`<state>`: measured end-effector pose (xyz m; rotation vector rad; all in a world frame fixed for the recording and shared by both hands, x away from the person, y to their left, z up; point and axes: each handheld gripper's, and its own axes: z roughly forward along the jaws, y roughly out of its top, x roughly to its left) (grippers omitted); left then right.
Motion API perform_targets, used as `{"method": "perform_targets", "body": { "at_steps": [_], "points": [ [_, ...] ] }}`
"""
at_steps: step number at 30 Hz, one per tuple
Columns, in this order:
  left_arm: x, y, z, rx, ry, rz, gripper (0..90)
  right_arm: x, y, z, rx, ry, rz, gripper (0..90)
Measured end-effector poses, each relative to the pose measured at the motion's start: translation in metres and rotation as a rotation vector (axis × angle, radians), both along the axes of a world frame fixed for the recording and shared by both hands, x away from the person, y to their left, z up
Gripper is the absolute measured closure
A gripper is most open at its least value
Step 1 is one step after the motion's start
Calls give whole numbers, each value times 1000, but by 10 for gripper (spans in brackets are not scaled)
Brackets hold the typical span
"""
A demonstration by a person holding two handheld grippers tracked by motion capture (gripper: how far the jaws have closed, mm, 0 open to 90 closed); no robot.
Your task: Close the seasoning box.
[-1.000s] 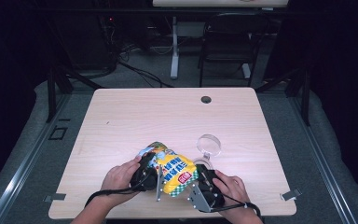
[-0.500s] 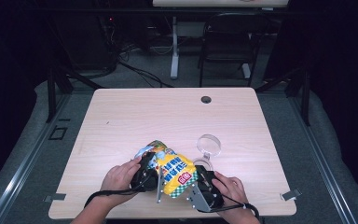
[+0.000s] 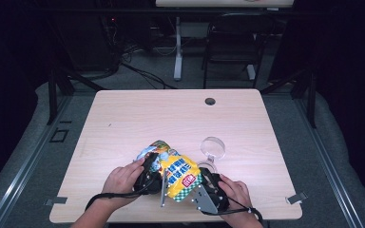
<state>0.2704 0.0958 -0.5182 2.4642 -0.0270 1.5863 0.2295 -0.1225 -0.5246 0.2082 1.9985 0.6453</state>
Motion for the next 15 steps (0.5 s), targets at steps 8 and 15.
{"method": "perform_targets", "body": {
  "at_steps": [8,15],
  "points": [
    [-1,-2,2,33,-44,-8,646,0,-1,1,0,1,-5,707],
    [-2,-2,4,56,-65,-10,646,1,-1,-1,23,3,2,707]
  ]
}}
